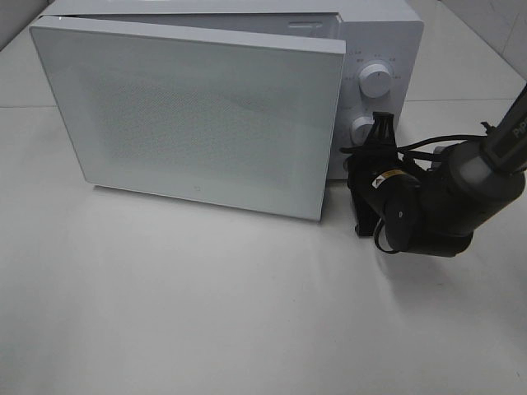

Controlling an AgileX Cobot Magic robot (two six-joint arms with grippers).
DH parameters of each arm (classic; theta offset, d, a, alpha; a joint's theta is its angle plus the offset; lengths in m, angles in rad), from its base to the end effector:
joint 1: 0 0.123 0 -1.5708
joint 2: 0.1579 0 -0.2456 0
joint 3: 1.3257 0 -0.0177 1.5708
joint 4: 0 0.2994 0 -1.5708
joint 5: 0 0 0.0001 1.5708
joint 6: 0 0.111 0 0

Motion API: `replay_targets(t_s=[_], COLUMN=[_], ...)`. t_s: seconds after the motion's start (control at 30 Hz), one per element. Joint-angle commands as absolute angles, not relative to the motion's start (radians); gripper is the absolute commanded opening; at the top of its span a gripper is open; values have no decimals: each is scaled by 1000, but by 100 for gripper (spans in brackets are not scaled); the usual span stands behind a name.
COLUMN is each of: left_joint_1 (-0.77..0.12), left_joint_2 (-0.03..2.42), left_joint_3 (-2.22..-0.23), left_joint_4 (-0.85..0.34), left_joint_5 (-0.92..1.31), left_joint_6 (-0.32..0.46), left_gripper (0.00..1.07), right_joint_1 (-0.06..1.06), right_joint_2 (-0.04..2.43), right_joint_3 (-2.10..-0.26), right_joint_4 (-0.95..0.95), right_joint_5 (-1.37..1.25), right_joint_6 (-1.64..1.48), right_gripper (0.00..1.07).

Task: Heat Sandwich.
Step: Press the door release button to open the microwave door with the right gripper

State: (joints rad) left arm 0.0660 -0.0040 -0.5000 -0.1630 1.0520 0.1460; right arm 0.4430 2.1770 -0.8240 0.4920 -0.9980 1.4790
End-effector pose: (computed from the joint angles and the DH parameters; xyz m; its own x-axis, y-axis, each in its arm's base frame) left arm 0.0955 -0.0094 0.2938 -0.4337 0.0354 -0.9004 0.0892 0.9960 -0.0038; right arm 0.3560 0.1202 -0.0127 0.0023 0.9985 0.0546 0.2949 -0.0529 0.9541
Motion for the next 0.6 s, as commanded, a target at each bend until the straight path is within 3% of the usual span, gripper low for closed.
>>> replay_targets(t_s=[0.03, 0.6], left_joint_1=[69, 69], left_joint_2=[-33, -33], left_joint_3=[-497, -497], left_joint_4=[-162, -162], left_joint_5=[1039, 1039], left_joint_6=[143, 143], left_gripper=[104, 104], right_joint_1=[407, 407], right_joint_2=[2173, 2173], right_joint_3=[-927, -927], right_joint_4=[480, 454], right_joint_5=[-1324, -1288], right_joint_6=[1456, 1453], right_gripper=[1, 2])
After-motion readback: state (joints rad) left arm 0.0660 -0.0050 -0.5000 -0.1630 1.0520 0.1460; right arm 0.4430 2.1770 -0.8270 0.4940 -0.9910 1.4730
